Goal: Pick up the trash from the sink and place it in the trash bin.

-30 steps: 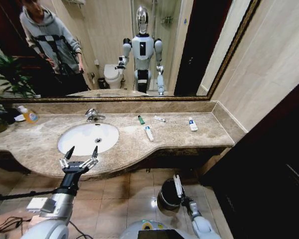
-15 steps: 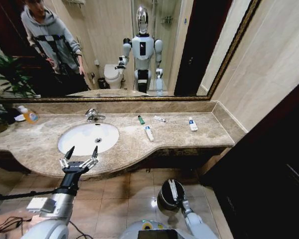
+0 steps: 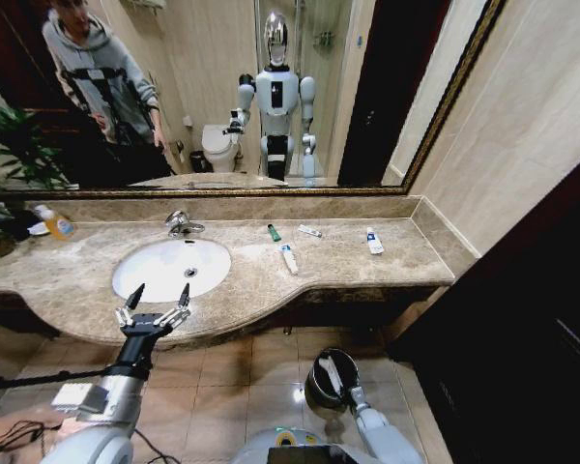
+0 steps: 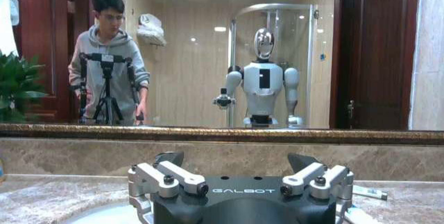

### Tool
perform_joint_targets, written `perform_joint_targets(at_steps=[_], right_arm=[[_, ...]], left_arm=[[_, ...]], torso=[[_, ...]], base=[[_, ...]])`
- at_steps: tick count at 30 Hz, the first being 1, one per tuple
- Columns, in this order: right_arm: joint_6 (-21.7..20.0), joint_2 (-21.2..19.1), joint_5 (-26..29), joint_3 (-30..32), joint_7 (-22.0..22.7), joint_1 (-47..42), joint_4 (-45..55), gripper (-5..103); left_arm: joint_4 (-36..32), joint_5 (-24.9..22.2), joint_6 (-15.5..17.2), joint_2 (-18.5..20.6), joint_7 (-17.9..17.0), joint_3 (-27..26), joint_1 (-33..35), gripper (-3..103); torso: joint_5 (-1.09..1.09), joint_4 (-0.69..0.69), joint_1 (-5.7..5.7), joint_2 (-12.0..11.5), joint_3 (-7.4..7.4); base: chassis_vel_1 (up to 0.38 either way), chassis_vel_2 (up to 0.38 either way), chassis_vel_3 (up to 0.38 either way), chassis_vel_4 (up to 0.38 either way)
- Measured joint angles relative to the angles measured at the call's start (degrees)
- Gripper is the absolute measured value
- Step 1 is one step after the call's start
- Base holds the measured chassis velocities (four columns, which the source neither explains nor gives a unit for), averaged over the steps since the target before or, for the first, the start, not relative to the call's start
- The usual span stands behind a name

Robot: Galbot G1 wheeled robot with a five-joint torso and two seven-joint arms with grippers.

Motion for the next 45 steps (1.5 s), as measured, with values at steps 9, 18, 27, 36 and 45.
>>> perform_joint_targets(at_steps=[9, 18, 27, 36, 45], right_arm=[[-0.11, -0.05, -0.08, 0.05, 0.18, -1.11, 2.01, 58], [-0.02, -0.19, 0.27, 0.25, 1.16, -3.82, 8.01, 91], [-0.58, -0.5, 0.15, 0.86, 0.79, -10.14, 19.1, 100], [2.7, -0.5, 0.89, 2.08, 1.07, -17.6, 31.05, 100], [11.21, -1.19, -2.62, 4.17, 6.83, -24.64, 45.87, 100]], left_arm=[[0.0, 0.0, 0.0, 0.0, 0.0, 0.0, 0.0, 100], [0.0, 0.0, 0.0, 0.0, 0.0, 0.0, 0.0, 100], [0.0, 0.0, 0.0, 0.0, 0.0, 0.0, 0.0, 100], [0.0, 0.0, 0.0, 0.0, 0.0, 0.0, 0.0, 100], [0.0, 0.0, 0.0, 0.0, 0.0, 0.0, 0.0, 100]], torso=[[0.0, 0.0, 0.0, 0.0, 0.0], [0.0, 0.0, 0.0, 0.0, 0.0], [0.01, -0.01, 0.0, 0.0, 0.0], [0.01, 0.0, -0.01, 0.0, 0.0], [-0.01, 0.01, -0.01, 0.0, 0.0]], base=[[0.0, 0.0, 0.0, 0.0], [0.0, 0.0, 0.0, 0.0], [0.0, 0.0, 0.0, 0.0], [0.0, 0.0, 0.0, 0.0], [0.0, 0.0, 0.0, 0.0]])
